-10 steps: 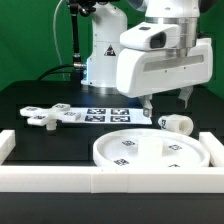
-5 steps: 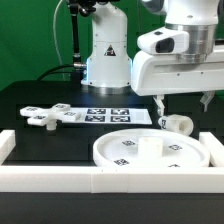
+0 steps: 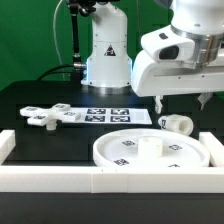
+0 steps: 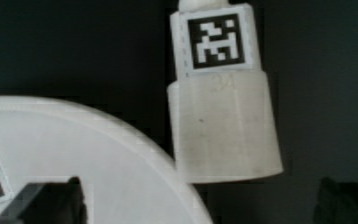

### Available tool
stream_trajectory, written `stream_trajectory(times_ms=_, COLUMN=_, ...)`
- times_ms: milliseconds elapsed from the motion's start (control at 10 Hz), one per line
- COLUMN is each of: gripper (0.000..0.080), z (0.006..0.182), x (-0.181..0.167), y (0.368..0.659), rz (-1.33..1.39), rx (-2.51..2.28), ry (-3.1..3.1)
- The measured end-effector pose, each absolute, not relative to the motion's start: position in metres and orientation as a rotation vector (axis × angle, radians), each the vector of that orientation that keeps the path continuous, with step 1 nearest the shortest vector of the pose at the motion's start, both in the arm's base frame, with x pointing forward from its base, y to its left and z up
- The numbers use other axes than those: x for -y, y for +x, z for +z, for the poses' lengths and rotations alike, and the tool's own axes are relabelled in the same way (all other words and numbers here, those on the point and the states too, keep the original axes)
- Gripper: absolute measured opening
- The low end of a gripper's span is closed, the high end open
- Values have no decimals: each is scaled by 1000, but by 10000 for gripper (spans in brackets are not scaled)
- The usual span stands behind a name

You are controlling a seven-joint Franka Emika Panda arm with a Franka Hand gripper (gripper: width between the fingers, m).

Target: Assemble round table

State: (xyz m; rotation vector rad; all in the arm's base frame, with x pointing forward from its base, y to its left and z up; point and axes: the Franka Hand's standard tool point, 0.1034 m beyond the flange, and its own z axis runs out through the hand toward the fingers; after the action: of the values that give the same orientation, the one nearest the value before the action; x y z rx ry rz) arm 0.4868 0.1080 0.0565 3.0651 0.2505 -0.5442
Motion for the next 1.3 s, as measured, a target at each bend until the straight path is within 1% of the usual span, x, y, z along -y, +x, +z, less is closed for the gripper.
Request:
stream_trajectory(times_ms=100, gripper=649, z=56, x=-107, y=482, rz=-672, rx=-238, ry=3033)
stream_trajectory(times_ms=200, gripper=649, z=56, x=-107, y=483, rz=-775, rx=-229, ry=3007)
stream_trajectory(times_ms=300, gripper=649, z=54, x=-108, y=486, rz=-808, rx=-230, ry=2998)
stream_trajectory(times_ms=400, gripper=649, z=55, x=-106, y=478, rz=-929, rx=-228, ry=2953)
stream_trajectory(times_ms=500, gripper=649, z=53, x=-106, y=477, rz=-1029, rx=-227, ry=2915)
stream_trajectory(times_ms=600, gripper=649, z=49, x=-107, y=478, rz=-1074, rx=-229, ry=2897)
stream_trajectory(times_ms=700, gripper=649, z=47, x=-108, y=470, rz=-1217, rx=-233, ry=2827)
stream_trajectory(times_ms=1000, gripper=649, z=35, x=-113, y=461, rz=-1449, rx=-245, ry=2694)
stream_trajectory(times_ms=1100, gripper=649, z=26, x=-118, y=468, rz=-1403, rx=-252, ry=2722)
stream_trajectory(times_ms=1200, gripper=649, z=24, x=-120, y=468, rz=-1391, rx=-257, ry=2728)
stream_trajectory(times_ms=1300, gripper=649, z=18, x=-121, y=467, rz=-1387, rx=-262, ry=2730)
